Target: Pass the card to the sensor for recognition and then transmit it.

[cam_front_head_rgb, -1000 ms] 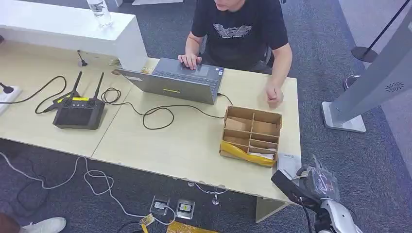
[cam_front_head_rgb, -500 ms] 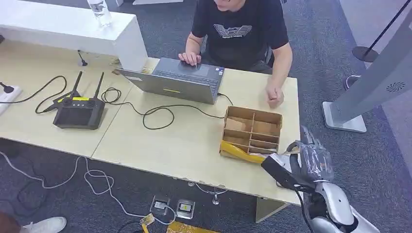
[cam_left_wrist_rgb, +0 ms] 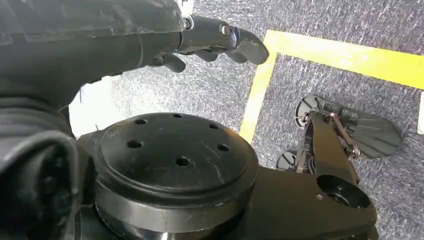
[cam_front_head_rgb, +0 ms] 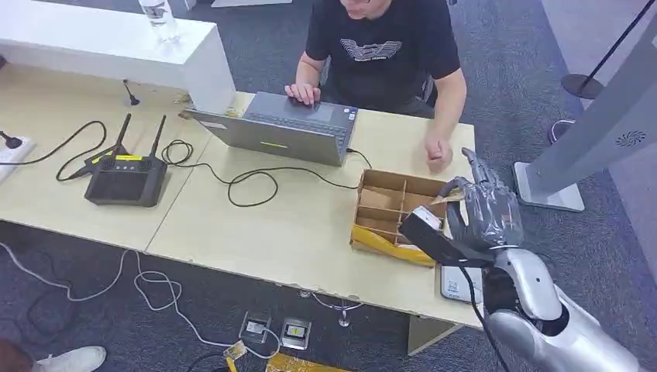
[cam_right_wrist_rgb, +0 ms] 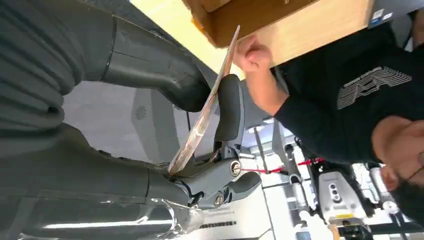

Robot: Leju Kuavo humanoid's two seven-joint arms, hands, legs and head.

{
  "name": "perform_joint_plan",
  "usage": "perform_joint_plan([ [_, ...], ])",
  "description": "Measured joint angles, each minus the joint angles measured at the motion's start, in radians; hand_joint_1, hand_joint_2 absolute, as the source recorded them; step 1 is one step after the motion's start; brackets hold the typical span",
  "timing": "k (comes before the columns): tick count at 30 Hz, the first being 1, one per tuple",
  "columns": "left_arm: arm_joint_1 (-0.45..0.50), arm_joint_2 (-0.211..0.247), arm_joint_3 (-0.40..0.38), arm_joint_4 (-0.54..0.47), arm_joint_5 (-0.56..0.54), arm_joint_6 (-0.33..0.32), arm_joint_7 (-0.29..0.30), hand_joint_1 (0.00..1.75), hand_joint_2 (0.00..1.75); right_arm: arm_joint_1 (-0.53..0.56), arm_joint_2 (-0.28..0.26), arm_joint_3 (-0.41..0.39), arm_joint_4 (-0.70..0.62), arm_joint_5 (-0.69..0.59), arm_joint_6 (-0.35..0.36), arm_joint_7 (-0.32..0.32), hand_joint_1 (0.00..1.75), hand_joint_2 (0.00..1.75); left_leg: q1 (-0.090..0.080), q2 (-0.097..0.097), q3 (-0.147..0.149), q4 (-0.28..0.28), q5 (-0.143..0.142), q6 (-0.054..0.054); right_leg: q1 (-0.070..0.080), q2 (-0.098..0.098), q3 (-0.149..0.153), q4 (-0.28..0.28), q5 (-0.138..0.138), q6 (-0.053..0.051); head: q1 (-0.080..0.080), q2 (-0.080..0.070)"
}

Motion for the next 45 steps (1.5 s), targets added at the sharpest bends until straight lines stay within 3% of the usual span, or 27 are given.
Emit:
perform_joint_plan([
  [10,-0.001,-0.005,-0.015,0.0,-0.02,-0.001,0.009,0.0,0.0,-0.034,0.068,0.014,0.12,-0.049,0.002,-0.004,1.75,1.75,0.0,0.0,0.0,0.0,0.0,0.0,0.0,0.0,-0.001,0.0,0.0,0.0,0.0,0.0],
  [19,-0.001,-0.005,-0.025,0.0,-0.027,-0.001,0.009,0.0,0.0,-0.038,0.079,0.014,0.163,-0.052,0.002,0.013,1.75,1.75,0.0,0.0,-0.001,0.0,0.0,0.0,0.0,-0.001,-0.001,0.0,0.0,0.0,0.0,0.0],
  [33,-0.001,-0.005,-0.049,0.0,-0.058,-0.031,0.009,0.0,0.0,-0.032,0.076,0.011,0.188,-0.013,0.02,0.095,1.75,1.75,0.0,0.0,0.0,0.0,0.0,0.0,0.0,0.0,-0.002,0.0,0.0,0.0,0.0,0.0],
  [34,-0.001,-0.005,-0.05,0.0,-0.06,-0.033,0.009,0.0,0.0,-0.029,0.074,0.008,0.188,-0.008,0.022,0.098,1.4,1.75,0.0,0.0,0.0,0.0,0.0,0.0,0.0,0.0,-0.002,0.0,0.0,0.0,0.0,0.0],
  [35,-0.001,-0.005,-0.05,0.0,-0.061,-0.036,0.009,0.0,0.0,-0.026,0.072,0.006,0.188,-0.003,0.024,0.102,0.49,1.75,0.0,0.0,0.0,0.0,0.0,0.0,0.0,0.0,-0.002,0.0,0.0,0.0,0.0,0.0],
  [37,-0.001,-0.008,-0.05,0.0,-0.064,-0.039,0.009,0.0,0.0,-0.02,0.068,0.003,0.188,0.009,0.035,0.112,0.0,1.75,0.0,0.0,0.0,0.0,0.0,0.0,0.0,0.0,-0.002,0.0,0.0,0.0,0.0,0.0],
  [45,-0.001,-0.014,-0.057,0.0,-0.076,-0.037,0.009,0.0,0.0,0.011,0.05,-0.015,0.169,0.045,0.085,0.137,0.0,1.75,0.0,0.0,0.0,0.0,0.0,0.0,0.0,0.0,-0.002,0.0,0.0,0.0,0.0,0.0],
])
